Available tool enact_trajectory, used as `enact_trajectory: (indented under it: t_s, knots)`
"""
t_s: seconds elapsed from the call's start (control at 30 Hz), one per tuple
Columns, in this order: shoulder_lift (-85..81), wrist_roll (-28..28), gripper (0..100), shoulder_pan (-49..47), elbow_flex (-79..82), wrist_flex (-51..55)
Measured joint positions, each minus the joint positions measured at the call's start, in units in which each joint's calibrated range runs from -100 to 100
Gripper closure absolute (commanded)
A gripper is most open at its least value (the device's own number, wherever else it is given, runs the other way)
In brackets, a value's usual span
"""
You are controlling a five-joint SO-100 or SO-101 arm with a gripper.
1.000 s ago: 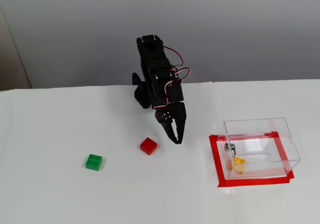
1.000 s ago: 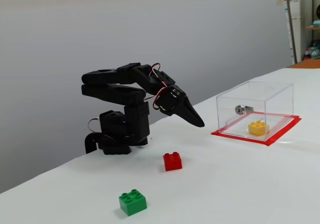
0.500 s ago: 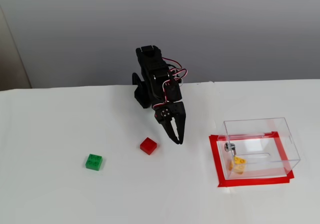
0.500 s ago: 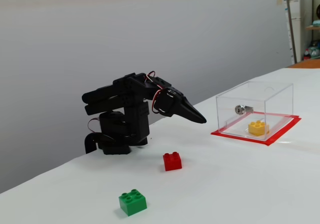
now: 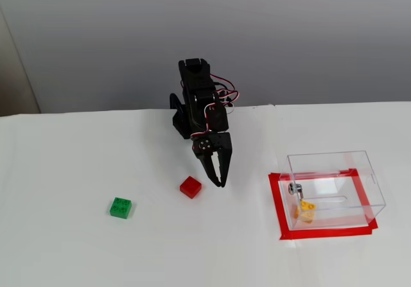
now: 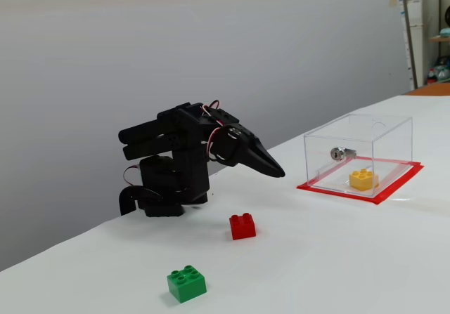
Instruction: Pick the yellow lego brick and place it into the transparent box
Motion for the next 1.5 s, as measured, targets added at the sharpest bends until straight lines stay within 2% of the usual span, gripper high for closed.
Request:
enact_trajectory:
  t_s: [0.27, 1.0, 1.5]
  knots:
    - [0.0, 0.0, 98, -0.43, 0.0, 6.08]
    - [0.0, 0.0, 98, 4.49, 0.0, 6.51]
    - [0.0, 0.0, 98, 3.85, 0.0, 10.28]
